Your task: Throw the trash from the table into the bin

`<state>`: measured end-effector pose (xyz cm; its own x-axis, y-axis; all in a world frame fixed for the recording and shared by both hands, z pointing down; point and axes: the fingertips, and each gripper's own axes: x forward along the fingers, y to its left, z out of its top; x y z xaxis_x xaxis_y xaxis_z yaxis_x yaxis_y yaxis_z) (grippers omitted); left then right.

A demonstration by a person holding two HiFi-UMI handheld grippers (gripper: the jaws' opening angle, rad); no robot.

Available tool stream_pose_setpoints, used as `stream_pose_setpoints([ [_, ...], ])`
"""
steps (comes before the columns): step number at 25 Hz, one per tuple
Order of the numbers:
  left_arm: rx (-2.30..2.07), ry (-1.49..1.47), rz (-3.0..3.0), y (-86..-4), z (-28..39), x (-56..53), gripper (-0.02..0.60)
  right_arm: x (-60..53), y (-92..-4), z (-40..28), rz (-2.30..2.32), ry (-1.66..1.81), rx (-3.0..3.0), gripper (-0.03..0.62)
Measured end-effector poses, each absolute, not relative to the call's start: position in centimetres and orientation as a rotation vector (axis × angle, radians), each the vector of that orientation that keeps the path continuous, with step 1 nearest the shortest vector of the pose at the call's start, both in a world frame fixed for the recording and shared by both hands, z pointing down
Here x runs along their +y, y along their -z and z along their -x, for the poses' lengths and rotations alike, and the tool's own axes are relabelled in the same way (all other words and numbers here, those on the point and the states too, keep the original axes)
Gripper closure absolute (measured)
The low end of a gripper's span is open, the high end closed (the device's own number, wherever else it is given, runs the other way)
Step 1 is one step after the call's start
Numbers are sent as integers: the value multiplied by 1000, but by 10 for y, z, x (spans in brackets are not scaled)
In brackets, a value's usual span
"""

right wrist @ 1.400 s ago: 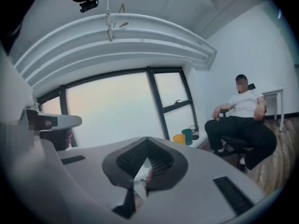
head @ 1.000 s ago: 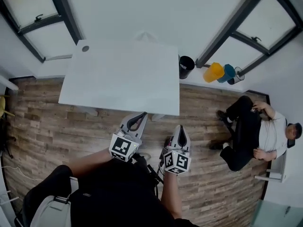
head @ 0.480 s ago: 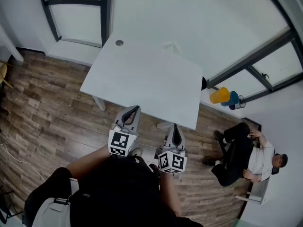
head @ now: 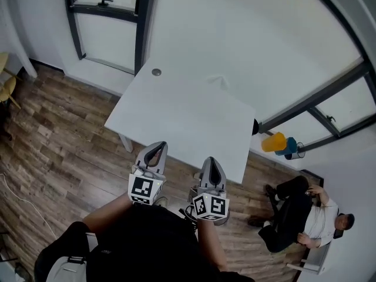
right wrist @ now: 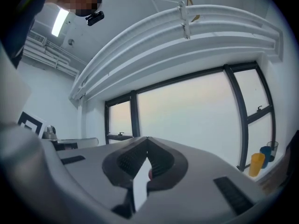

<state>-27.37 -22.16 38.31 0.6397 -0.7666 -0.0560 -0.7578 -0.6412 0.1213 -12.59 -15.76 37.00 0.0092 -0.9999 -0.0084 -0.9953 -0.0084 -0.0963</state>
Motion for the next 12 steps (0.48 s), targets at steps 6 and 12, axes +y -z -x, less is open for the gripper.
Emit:
stream_pose_setpoints([
  [6, -1272, 124, -2794, -389, 256, -219, 584, -152, -377, 114, 2189, 111, 2154, 589],
  [12, -1224, 117, -2858, -378, 235, -213, 584, -148, -378, 93, 2209, 147, 2108, 589],
])
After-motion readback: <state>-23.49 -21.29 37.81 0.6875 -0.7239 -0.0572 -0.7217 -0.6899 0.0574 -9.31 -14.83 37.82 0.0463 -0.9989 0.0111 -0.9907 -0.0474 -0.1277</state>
